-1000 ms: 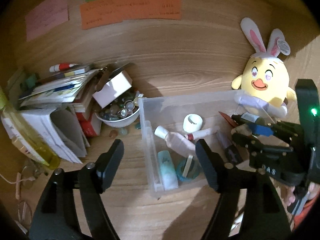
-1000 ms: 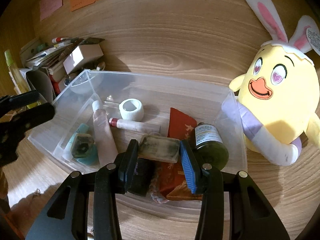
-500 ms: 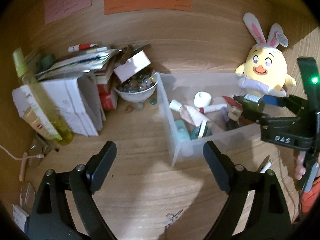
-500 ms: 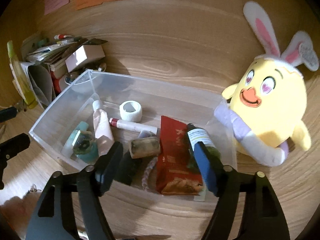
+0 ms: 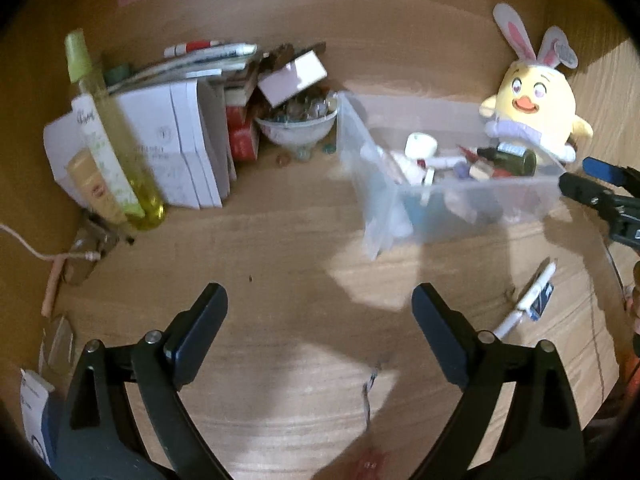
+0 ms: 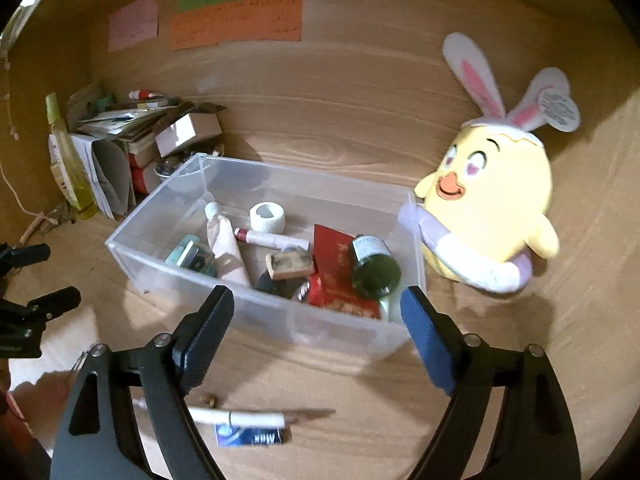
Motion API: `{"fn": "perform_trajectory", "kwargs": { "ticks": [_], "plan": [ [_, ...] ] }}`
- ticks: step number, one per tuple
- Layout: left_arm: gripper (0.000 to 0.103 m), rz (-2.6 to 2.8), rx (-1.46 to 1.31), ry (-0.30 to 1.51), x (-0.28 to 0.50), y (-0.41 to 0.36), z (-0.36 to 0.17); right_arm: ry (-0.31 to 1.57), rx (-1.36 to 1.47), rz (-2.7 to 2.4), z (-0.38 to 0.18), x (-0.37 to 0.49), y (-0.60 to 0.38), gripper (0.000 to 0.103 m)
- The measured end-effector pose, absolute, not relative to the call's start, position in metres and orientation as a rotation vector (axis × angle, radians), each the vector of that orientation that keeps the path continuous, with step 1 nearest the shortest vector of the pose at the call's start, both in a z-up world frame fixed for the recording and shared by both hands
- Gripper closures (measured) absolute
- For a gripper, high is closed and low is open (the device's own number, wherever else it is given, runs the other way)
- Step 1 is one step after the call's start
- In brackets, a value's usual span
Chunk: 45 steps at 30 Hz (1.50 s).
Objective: Organize objects
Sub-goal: 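Withdraw both grippers from the box toward the pink charm and blue box, then grasp the pink charm keychain with the left gripper while the right grasps the blue Max box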
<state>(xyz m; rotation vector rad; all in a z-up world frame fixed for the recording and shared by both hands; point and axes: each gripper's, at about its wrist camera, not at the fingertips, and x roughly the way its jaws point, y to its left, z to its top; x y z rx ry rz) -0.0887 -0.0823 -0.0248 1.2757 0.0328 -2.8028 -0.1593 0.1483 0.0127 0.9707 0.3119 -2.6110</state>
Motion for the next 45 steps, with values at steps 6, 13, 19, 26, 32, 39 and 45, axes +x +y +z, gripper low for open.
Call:
{"fn": "perform_trajectory", "kwargs": {
  "ticks": [6,13,19,26,32,39,45],
  "plan": [
    [0.009,-2.791,1.327,0.04,-0.077,-0.081,-0.038,0.316,1.013,-2.6,0.0,-0.142,0.155,0.019],
    [0.009,-2.776,1.405,0.054,-0.065,-0.078,-0.052,0.32,1.081,-2.567,-0.021,-0.125,0.158,0.019],
    [0.009,-2.761,1.449,0.095,-0.044,-0.077,-0.061,0.342,1.132,-2.524,-0.037,-0.109,0.156,0.019],
    [0.009,-2.748,1.459,0.132,-0.022,-0.074,-0.071,0.382,1.193,-2.477,-0.058,-0.096,0.148,0.019],
    [0.009,-2.733,1.448,0.057,-0.008,-0.071,-0.076,0.426,1.213,-2.469,-0.066,-0.099,0.139,0.019],
    [0.025,-2.781,1.379,0.039,0.006,-0.07,-0.075,0.402,1.247,-2.449,-0.072,-0.11,0.135,0.019],
    [0.062,-2.788,1.343,0.04,0.009,-0.069,-0.071,0.345,1.253,-2.406,-0.073,-0.115,0.133,0.03]
  ]
}}
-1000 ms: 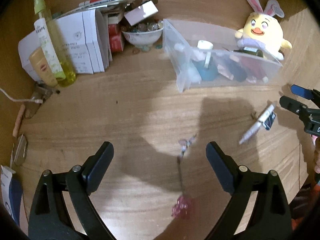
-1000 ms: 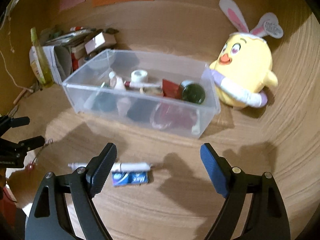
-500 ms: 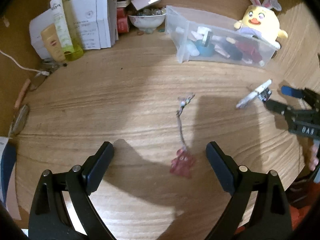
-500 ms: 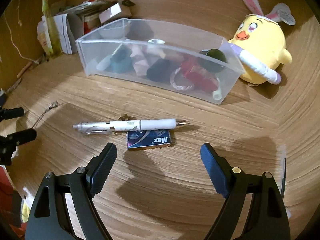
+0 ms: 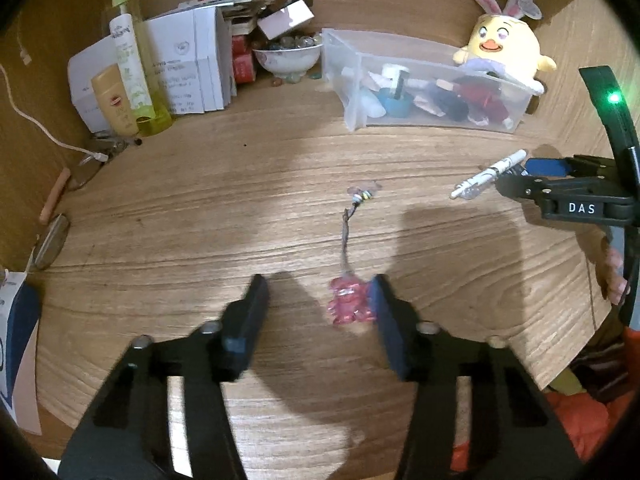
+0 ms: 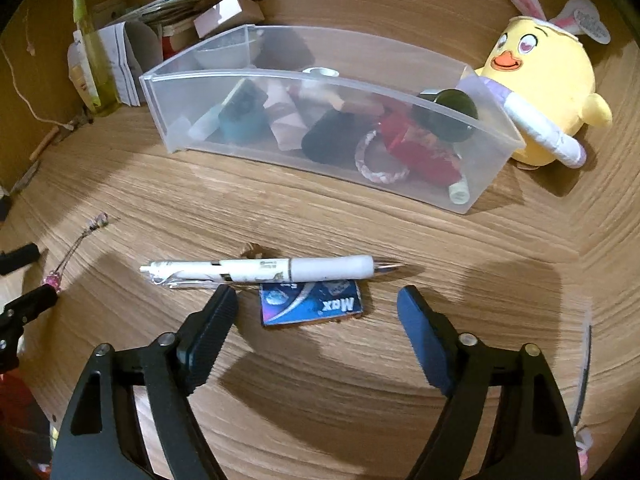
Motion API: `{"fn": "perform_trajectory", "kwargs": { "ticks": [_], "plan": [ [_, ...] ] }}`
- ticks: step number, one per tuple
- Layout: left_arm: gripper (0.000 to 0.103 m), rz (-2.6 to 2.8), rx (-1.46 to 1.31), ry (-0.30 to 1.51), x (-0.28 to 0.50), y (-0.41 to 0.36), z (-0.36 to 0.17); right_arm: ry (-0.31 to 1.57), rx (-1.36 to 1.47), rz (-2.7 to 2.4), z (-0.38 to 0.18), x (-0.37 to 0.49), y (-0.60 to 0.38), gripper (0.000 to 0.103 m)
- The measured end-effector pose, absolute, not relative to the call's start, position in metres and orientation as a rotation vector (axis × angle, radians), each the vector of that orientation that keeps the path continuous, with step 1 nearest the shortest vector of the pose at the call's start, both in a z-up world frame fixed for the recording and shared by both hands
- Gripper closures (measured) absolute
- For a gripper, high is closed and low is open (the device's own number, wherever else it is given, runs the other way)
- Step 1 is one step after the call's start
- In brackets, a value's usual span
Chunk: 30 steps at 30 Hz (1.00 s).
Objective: Organize objects
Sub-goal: 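Grasp the pink charm keychain with the left gripper while the right grasps the blue Max box, then carry both items over the clear box and open the left gripper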
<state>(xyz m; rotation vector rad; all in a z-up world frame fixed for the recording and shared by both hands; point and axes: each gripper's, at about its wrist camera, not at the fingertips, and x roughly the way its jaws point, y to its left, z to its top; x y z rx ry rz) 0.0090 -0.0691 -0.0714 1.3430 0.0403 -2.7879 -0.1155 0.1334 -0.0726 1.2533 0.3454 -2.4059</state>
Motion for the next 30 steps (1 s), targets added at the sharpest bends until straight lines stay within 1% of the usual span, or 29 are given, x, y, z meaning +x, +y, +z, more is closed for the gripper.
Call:
{"fn": "perform_trajectory", "kwargs": {
  "ticks": [2,3,4,5,6,14,30],
  "plan": [
    [0.077,-2.779,1.341,0.053,0.008,-0.071,-0.071,0.33,1.253,-2.396,-0.073,-0.116,0.132,0.042],
    [0.08,-2.774,1.34,0.06,0.008,-0.073,-0.07,0.324,1.251,-2.395,-0.072,-0.117,0.132,0.045],
    [0.083,-2.772,1.338,0.063,0.008,-0.074,-0.07,0.324,1.247,-2.398,-0.072,-0.117,0.132,0.051],
    [0.083,-2.774,1.34,0.077,0.008,-0.075,-0.07,0.325,1.244,-2.397,-0.071,-0.117,0.131,0.057],
    [0.083,-2.775,1.341,0.097,0.009,-0.077,-0.07,0.323,1.244,-2.396,-0.071,-0.116,0.131,0.058],
    [0.083,-2.801,1.284,0.141,0.005,-0.078,-0.059,0.314,1.197,-2.418,-0.065,-0.109,0.133,0.058],
    [0.083,-2.937,1.021,0.173,-0.03,-0.063,0.01,0.24,1.027,-2.5,-0.016,-0.106,0.144,0.058]
  ]
}}
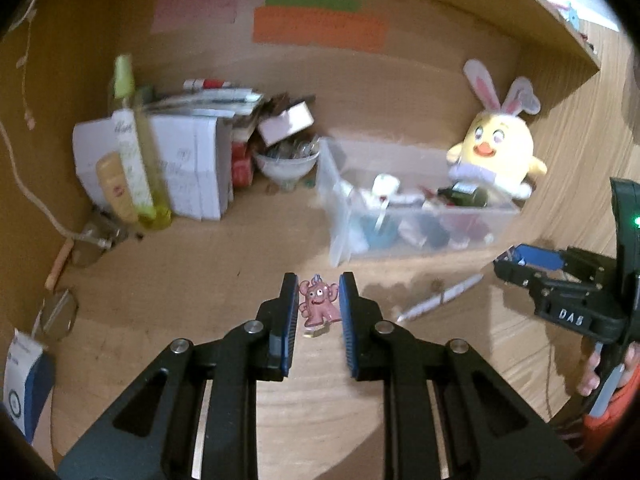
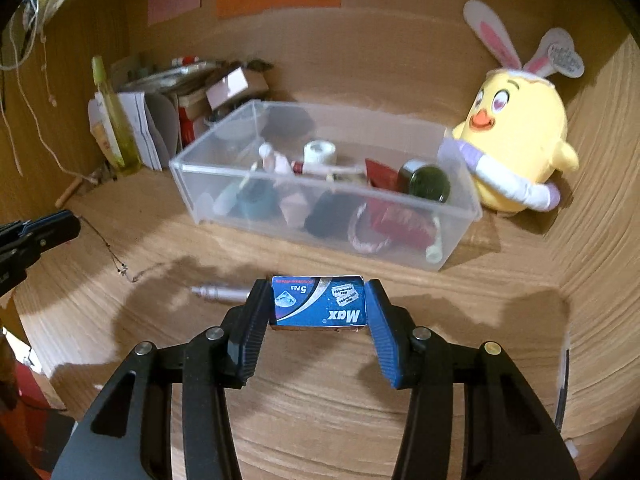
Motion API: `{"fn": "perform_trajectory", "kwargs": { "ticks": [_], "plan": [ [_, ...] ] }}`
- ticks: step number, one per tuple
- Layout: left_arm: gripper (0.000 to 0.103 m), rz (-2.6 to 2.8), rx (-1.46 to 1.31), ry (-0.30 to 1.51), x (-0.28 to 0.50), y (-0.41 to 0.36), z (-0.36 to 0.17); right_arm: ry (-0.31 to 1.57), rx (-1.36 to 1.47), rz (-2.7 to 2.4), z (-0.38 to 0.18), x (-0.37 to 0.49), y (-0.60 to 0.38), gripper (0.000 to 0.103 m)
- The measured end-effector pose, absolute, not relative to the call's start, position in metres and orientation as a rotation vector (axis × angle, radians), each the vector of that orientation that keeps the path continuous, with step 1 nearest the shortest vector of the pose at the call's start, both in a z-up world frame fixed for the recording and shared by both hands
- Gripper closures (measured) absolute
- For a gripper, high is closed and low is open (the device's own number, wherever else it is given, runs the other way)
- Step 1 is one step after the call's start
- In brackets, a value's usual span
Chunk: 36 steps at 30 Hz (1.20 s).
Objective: Organize objects
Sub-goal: 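Carry both items over the clear box and open the left gripper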
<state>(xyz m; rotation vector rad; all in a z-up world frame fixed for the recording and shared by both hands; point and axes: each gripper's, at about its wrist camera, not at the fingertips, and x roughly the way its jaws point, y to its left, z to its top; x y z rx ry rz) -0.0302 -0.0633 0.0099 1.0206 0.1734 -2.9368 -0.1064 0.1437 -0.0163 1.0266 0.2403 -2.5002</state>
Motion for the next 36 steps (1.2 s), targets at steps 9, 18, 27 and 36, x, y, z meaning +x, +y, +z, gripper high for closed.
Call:
{"fn": "perform_trajectory", "kwargs": {
  "ticks": [9,18,27,36],
  "plan": [
    [0.083,-3.022,0.902,0.167,-0.057,-0.047,0.045,0.203,0.953,-2.526,0.003,-0.117,0.147,0.058],
    [0.083,-3.086,0.829,0.208,-0.087,-0.035,0.071,0.177,0.875,-2.577,0.024,-0.137,0.158,0.058],
    [0.083,-3.07,0.788,0.23,-0.126,-0.029,0.084,0.164,0.788,-2.615,0.049,-0.162,0.161,0.058],
    [0.083,-3.01,0.97,0.214,-0.165,-0.024,0.046,0.206,0.806,-2.619,0.048,-0.188,0.147,0.058]
  ]
}}
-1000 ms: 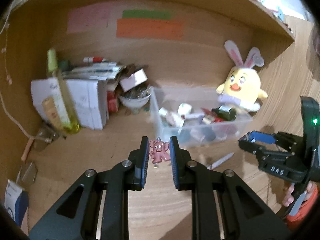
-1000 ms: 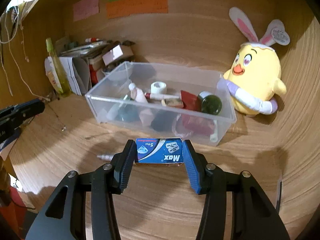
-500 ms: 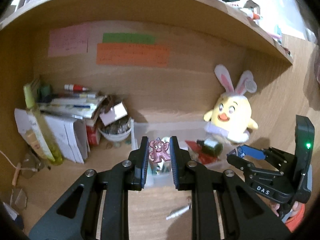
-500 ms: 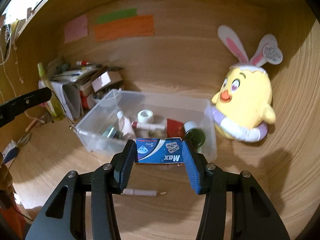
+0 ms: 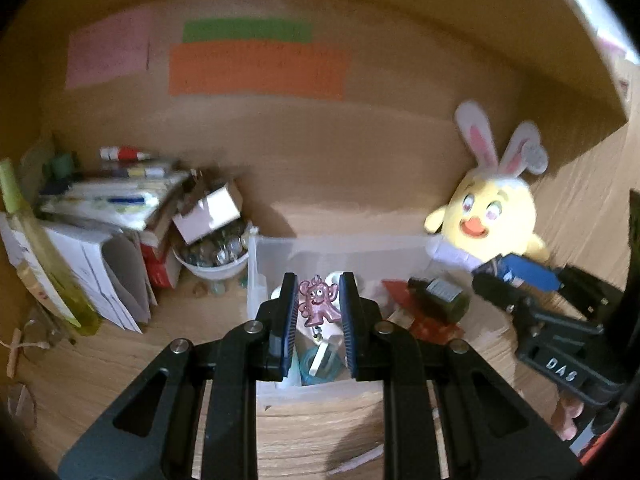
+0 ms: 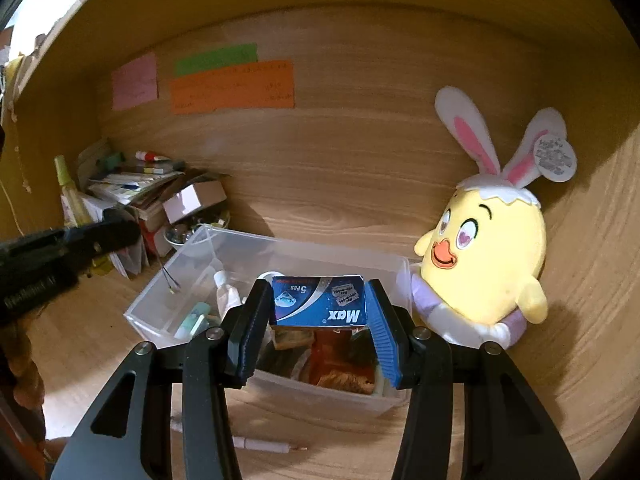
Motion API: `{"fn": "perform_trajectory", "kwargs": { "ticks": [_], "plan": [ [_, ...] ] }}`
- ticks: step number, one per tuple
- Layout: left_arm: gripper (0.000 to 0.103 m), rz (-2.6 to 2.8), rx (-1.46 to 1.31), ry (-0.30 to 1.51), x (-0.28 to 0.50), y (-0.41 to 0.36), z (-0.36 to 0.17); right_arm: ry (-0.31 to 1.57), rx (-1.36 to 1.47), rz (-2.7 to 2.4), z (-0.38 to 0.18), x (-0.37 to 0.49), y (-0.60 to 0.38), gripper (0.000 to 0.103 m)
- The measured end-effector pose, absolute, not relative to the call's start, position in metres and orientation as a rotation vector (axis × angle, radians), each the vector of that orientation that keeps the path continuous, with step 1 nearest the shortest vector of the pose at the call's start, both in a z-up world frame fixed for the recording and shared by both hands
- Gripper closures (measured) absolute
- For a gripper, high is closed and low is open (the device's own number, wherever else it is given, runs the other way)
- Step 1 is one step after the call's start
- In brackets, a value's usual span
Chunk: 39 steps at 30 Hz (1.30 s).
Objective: Organize objects
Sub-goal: 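Carry both items over the clear box and open the left gripper, then lower the blue Max box into the box and open the right gripper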
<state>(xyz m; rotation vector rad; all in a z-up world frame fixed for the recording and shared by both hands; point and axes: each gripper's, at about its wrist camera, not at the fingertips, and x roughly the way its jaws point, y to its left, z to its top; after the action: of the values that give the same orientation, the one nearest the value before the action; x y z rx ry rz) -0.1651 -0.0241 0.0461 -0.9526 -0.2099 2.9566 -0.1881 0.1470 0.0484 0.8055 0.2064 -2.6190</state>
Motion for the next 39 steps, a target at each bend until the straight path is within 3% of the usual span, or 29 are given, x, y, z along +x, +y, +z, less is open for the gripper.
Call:
{"fn": "perform_trajectory", "kwargs": {
  "ticks": [21,24,29,39],
  "plan": [
    [0.082,2.802,-1.228,-0.116,-0.201,-0.008,-0.011,0.215,1.042,-2.568,-0.013,-0.24,0.144,0.058],
    [0.075,2.8,-1.228,-0.117,-0.2,-0.008,-0.011,0.222,1.041,-2.564,-0.015,-0.24,0.142,0.058],
    [0.05,2.827,-1.193,-0.109,-0.19,-0.011,-0.006,0.233,1.043,-2.556,-0.016,-0.24,0.139,0.058],
    [0.031,2.865,-1.142,-0.074,-0.168,-0.016,0.004,0.267,1.067,-2.544,-0.024,-0.241,0.129,0.059]
  ]
}}
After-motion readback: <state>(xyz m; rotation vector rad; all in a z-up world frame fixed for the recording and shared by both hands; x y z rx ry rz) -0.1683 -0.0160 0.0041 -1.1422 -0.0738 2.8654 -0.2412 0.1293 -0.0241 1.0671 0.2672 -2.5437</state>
